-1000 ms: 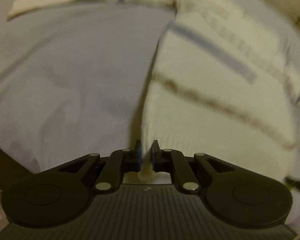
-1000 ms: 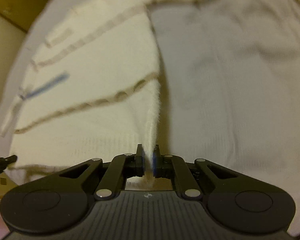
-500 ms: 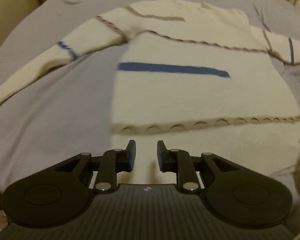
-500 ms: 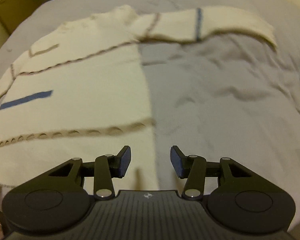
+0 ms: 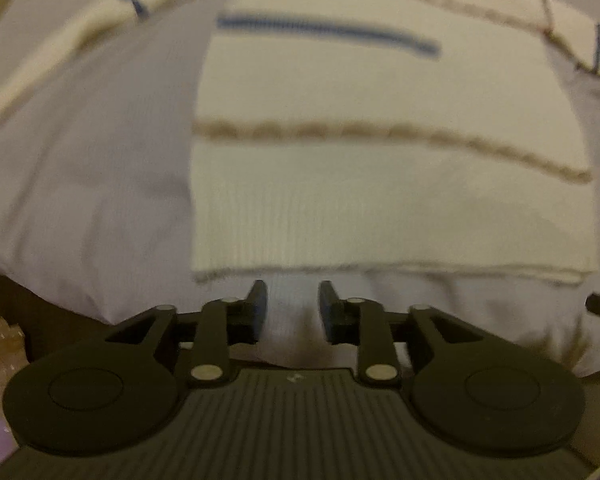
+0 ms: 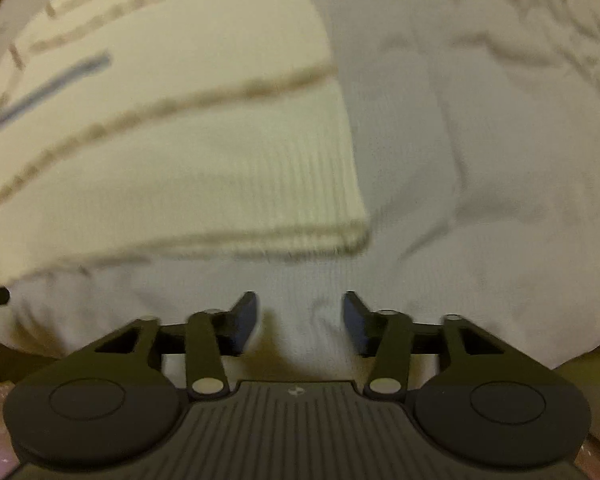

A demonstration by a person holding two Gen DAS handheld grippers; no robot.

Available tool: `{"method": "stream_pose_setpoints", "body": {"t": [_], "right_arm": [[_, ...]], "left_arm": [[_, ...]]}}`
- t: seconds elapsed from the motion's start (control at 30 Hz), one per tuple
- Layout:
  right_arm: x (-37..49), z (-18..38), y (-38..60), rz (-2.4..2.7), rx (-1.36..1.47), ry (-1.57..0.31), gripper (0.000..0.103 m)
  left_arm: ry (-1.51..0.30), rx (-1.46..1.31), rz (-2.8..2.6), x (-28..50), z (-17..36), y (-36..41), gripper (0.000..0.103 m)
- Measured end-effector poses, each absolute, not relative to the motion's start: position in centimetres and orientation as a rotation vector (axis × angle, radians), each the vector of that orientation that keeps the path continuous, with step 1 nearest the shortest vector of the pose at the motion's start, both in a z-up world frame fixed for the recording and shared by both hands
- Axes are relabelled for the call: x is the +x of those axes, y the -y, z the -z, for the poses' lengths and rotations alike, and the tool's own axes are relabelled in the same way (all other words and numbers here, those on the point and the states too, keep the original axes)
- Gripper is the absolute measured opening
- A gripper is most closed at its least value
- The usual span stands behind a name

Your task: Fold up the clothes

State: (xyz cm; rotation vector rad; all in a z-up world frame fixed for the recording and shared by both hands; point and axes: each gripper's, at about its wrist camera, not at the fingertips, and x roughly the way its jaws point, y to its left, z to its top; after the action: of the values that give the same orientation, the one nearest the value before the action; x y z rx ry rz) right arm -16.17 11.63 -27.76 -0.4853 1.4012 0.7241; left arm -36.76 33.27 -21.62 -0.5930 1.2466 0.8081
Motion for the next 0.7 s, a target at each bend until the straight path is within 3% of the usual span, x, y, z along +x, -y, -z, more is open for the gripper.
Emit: {"method": "stream_pose_setpoints", "body": {"t": [0.17, 0.33, 0.7], "right_arm": [[-15.0, 19.9, -14.1, -0.779, -0.432, -1.246, 0.085], [-14.5, 13.1, -14.9, -0.858, -0.396, -1.124, 0.089], [-16.7, 7.6, -9.2, -0.968, -0.354, -1.023, 0.089]], "left_arm": [[-1.153, -0.554, -0.84, -35.8, 14.7, -32.2, 0.042], [-1.013, -0.496, -0.882, -34.5, 8.2, -29.9, 0.057], [-0.939, -0.455, -0.928, -36.0, 4.4, -21.5, 0.062]]}}
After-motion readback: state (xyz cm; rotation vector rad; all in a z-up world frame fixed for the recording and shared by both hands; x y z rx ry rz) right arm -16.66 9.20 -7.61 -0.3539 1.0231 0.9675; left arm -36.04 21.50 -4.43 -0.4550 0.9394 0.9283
